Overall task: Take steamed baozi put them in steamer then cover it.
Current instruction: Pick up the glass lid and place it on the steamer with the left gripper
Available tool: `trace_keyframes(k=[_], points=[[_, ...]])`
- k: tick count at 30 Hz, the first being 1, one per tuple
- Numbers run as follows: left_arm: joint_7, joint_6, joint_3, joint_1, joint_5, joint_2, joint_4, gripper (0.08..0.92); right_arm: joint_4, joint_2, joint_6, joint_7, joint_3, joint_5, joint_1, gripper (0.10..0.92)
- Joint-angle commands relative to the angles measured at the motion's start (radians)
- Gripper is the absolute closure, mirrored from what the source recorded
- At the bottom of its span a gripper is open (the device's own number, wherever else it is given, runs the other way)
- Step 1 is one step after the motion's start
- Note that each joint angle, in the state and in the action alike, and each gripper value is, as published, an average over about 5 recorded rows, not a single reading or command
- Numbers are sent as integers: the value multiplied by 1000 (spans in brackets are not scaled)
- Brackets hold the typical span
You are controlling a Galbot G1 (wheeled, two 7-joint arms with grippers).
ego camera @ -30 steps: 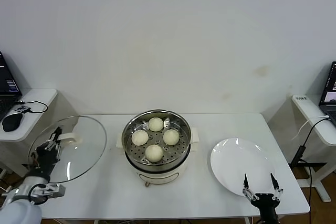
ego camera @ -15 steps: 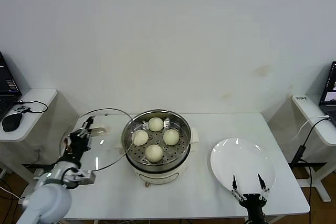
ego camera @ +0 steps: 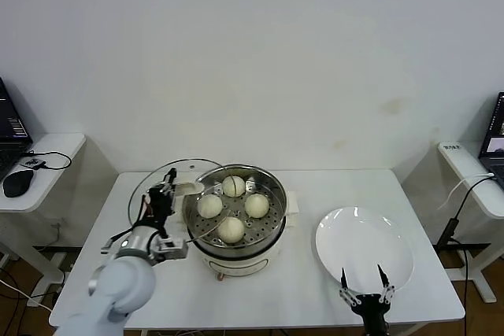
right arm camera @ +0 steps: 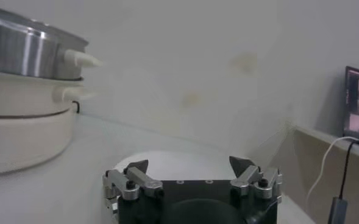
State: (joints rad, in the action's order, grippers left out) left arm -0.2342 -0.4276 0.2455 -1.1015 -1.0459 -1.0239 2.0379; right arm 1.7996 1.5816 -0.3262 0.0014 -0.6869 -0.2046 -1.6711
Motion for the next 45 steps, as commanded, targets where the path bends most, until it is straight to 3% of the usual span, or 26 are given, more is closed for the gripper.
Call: trace_keyframes(k=[1,12,45], points=[[-80,-53,-170,124,-159,-108,-28,850,-16,2,-8,3,0,-21,2,203],[-76,-28,-248,147,-265,-199,-108,850,-17,1,-16,0,-12,-11,-7,203],[-35,12,-212,126,-286,-248,-194,850,-33,0,-24,-4,-3,-18,-13,203]])
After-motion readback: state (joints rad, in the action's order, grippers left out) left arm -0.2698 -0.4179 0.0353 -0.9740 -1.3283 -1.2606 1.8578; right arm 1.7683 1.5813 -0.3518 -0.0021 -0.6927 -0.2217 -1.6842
